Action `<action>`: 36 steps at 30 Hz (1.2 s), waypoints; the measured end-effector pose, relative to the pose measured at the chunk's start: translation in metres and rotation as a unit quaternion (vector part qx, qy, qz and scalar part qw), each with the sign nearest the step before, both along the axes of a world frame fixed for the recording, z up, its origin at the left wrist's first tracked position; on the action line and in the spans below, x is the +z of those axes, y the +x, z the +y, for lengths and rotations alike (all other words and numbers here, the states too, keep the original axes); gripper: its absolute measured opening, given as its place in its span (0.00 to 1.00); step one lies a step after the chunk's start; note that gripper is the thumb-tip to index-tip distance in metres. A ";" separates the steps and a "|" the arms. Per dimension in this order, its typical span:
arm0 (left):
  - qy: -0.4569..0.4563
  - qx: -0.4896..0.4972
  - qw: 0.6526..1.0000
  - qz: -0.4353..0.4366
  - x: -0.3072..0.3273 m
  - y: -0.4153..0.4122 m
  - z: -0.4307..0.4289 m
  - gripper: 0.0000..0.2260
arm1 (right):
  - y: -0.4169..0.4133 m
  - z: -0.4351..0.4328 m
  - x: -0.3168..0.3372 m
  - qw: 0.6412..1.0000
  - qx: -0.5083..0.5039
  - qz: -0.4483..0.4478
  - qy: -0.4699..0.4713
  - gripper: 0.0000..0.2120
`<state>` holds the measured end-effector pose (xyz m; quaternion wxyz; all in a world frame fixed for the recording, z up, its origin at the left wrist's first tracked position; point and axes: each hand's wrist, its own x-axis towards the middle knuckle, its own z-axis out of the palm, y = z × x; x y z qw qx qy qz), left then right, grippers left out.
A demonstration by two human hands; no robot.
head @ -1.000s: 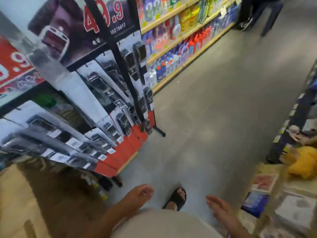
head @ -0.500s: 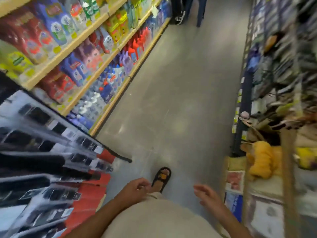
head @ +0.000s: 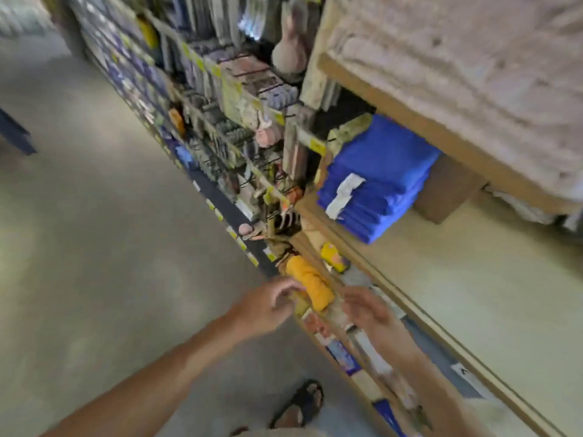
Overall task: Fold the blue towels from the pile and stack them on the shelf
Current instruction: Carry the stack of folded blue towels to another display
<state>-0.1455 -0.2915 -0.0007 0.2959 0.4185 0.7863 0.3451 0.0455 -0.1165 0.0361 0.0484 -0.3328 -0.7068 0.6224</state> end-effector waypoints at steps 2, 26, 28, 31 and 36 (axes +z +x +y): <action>0.069 -0.029 0.996 0.056 0.031 -0.017 0.051 0.11 | -0.008 0.023 0.025 0.998 -0.052 0.040 0.014 0.09; -0.039 -0.068 0.987 -0.138 0.093 -0.145 0.277 0.48 | -0.109 0.156 0.009 0.869 -0.380 0.043 -0.314 0.33; -0.034 -0.081 0.984 -0.157 0.090 -0.132 0.270 0.41 | -0.094 0.155 0.004 0.860 -0.369 0.069 -0.346 0.38; -0.021 -0.109 0.984 -0.141 0.085 -0.115 0.266 0.28 | -0.072 0.148 -0.002 0.866 -0.331 0.107 -0.360 0.38; 0.002 -0.130 0.984 0.123 0.104 -0.106 0.266 0.47 | -0.067 0.143 -0.010 0.874 -0.377 0.072 -0.298 0.27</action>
